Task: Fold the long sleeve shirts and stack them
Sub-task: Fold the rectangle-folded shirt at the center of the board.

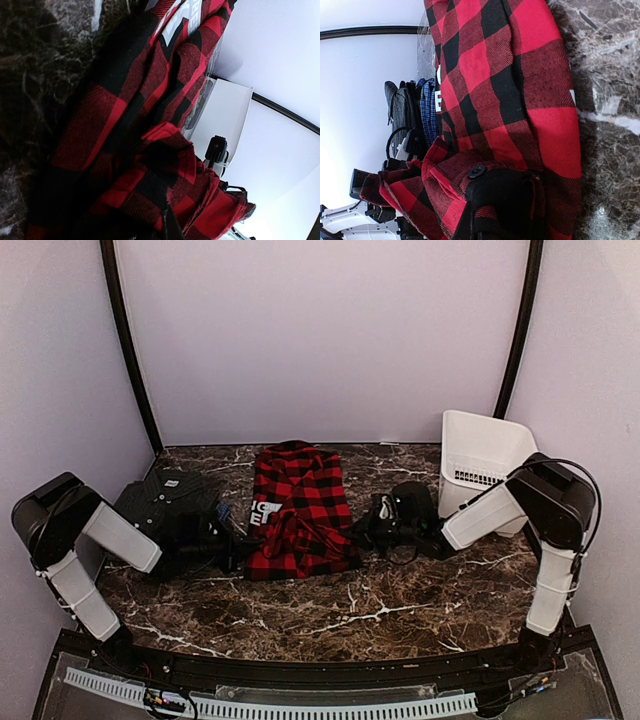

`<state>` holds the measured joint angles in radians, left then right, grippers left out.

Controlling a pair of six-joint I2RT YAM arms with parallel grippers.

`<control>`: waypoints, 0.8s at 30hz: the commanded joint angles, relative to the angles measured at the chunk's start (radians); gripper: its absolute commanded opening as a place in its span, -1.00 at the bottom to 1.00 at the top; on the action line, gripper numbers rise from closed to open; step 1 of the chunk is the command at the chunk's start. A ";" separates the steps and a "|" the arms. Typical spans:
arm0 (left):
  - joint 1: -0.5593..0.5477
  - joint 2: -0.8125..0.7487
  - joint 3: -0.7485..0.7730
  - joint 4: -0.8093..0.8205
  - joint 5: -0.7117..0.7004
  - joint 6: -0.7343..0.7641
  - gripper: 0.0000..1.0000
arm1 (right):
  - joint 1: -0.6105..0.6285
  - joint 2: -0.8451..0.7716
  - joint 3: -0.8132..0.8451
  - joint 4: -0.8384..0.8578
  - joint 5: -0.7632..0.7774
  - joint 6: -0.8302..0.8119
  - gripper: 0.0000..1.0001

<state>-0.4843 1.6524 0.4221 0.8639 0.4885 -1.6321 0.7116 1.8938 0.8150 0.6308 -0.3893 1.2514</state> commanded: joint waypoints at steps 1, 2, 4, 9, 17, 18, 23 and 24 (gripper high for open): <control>0.011 0.012 0.039 -0.058 -0.021 0.066 -1.00 | -0.017 0.006 0.046 0.006 -0.019 -0.043 -0.90; 0.011 0.012 0.048 -0.061 -0.022 0.078 -1.00 | -0.021 0.002 0.047 0.003 -0.022 -0.049 -0.80; 0.016 0.013 0.065 -0.081 -0.022 0.106 -0.99 | -0.026 -0.009 0.049 -0.009 -0.028 -0.063 -0.53; 0.020 0.003 0.108 -0.156 -0.034 0.176 -0.27 | -0.034 -0.047 0.044 -0.038 -0.049 -0.105 0.08; 0.027 -0.039 0.164 -0.254 -0.087 0.289 0.21 | -0.047 -0.083 0.090 -0.173 -0.071 -0.266 0.42; 0.027 -0.042 0.172 -0.264 -0.090 0.314 0.22 | -0.047 -0.085 0.102 -0.202 -0.068 -0.295 0.43; 0.027 -0.079 0.217 -0.360 -0.166 0.425 0.31 | -0.049 -0.109 0.136 -0.321 -0.031 -0.450 0.43; 0.027 -0.088 0.220 -0.372 -0.182 0.438 0.33 | -0.049 -0.116 0.139 -0.330 -0.030 -0.484 0.43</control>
<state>-0.4625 1.6333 0.6075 0.5766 0.3840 -1.3117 0.6685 1.8305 0.9234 0.3859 -0.4427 0.9352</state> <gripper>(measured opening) 0.652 0.716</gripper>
